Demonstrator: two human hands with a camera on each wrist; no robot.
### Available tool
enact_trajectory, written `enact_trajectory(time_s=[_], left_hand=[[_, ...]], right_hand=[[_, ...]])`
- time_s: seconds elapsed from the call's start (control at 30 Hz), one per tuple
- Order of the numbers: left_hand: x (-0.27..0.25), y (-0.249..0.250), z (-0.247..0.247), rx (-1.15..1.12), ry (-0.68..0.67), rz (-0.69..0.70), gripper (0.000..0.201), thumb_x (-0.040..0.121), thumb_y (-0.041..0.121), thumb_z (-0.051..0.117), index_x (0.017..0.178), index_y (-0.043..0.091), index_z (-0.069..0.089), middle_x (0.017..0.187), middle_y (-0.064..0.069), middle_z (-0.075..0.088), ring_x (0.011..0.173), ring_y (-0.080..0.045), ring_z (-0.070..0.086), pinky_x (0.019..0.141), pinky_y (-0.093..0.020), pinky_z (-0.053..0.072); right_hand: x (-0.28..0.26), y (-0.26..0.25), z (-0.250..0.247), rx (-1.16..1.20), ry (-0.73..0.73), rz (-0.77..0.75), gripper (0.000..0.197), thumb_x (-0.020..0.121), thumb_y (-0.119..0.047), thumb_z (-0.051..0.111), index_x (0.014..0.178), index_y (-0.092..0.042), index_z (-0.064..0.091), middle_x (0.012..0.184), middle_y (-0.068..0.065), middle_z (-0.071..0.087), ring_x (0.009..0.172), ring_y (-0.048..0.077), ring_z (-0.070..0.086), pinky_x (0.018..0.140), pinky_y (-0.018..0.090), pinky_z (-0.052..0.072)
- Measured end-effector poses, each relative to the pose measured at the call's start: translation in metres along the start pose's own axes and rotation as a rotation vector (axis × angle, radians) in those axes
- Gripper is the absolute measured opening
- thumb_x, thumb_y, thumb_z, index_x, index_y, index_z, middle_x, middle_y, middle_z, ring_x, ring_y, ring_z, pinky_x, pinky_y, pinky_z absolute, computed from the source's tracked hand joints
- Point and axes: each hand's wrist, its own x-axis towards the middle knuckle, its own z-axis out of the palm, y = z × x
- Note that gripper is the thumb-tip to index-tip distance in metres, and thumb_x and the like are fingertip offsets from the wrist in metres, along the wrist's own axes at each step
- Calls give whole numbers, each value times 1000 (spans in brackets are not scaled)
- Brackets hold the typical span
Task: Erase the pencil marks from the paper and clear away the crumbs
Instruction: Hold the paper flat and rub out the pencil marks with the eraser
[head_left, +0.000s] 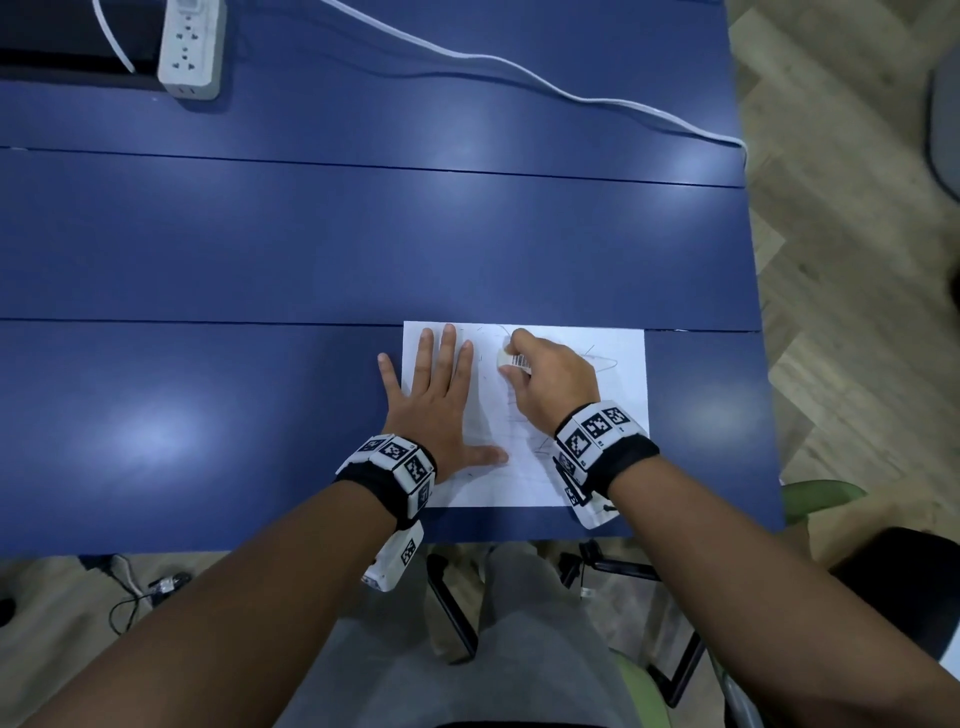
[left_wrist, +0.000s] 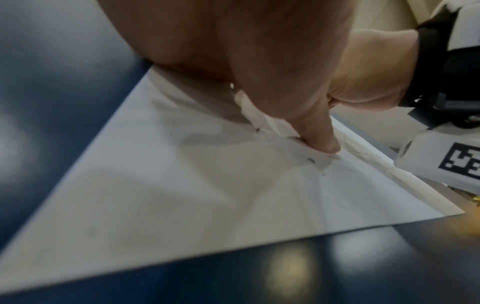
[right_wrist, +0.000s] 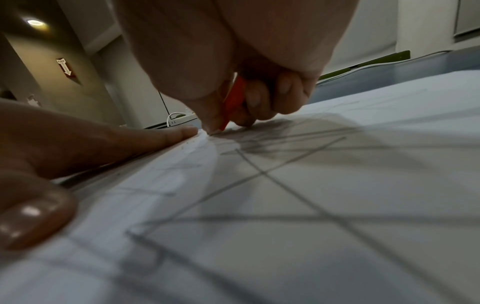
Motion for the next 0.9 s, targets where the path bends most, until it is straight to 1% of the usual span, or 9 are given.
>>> enact_trajectory(time_s=[0.1, 0.17, 0.27, 0.4, 0.53, 0.63, 0.77, 0.83, 0.9], left_hand=[[-4, -3, 0, 21, 8, 15, 138, 65, 100, 32, 156, 13, -26, 156, -8, -45, 146, -31, -38, 112, -75, -11], [-6, -1, 0, 27, 27, 7, 133, 69, 99, 31, 157, 13, -20, 159, -10, -40, 148, -32, -34, 112, -76, -10], [-1, 3, -8, 35, 70, 6, 125, 76, 96, 24, 159, 10, -10, 164, -12, -30, 151, -34, -27, 109, -75, -14], [12, 3, -14, -17, 49, 61, 120, 79, 92, 30, 159, 15, -14, 162, -7, -34, 150, -31, -30, 110, -73, -15], [14, -1, -8, 14, 52, 80, 117, 78, 92, 28, 157, 21, -21, 159, -6, -40, 148, -31, -34, 110, -74, -16], [15, -1, -7, 12, 47, 82, 118, 77, 93, 28, 155, 23, -26, 157, -6, -44, 147, -31, -36, 110, -74, -16], [16, -1, -6, 21, 49, 80, 119, 76, 95, 27, 155, 24, -26, 157, -7, -44, 147, -32, -36, 109, -74, -17], [16, -1, -6, 27, 48, 78, 119, 76, 95, 26, 155, 24, -27, 157, -7, -43, 147, -32, -35, 108, -73, -18], [16, -1, -6, 30, 46, 77, 119, 76, 95, 26, 155, 24, -27, 157, -7, -44, 147, -32, -35, 108, -74, -17]], right_hand=[[-3, 0, 3, 13, -12, -5, 16, 95, -31, 55, 107, -22, 52, 99, -3, 66, 88, 23, 60, 71, 33, 49], [-5, 0, 6, 29, -8, -3, 16, 95, -30, 54, 108, -22, 51, 101, -3, 65, 88, 23, 60, 71, 34, 49], [-7, -1, 7, 44, -17, 0, 18, 94, -28, 52, 110, -21, 51, 108, -2, 64, 92, 24, 61, 74, 36, 50], [-10, -2, 3, 30, -37, -8, 20, 94, -24, 51, 114, -21, 50, 113, -1, 63, 96, 25, 61, 77, 37, 50], [-6, 1, -8, 10, -39, -19, 23, 92, -21, 57, 114, -22, 50, 104, -1, 67, 94, 25, 61, 75, 34, 48], [0, 5, -12, -10, -23, -30, 21, 92, -20, 58, 112, -22, 52, 107, -3, 67, 94, 24, 61, 74, 32, 46], [-3, 6, -7, -32, -59, -86, 17, 92, -23, 53, 108, -23, 49, 110, -4, 66, 94, 25, 62, 75, 36, 51], [-8, 4, -3, -78, -93, -127, 16, 93, -25, 53, 109, -23, 50, 108, -2, 66, 92, 25, 62, 74, 36, 50], [-6, 4, -4, -113, -93, -148, 17, 94, -26, 53, 111, -23, 51, 107, -1, 67, 92, 27, 62, 73, 35, 49]])
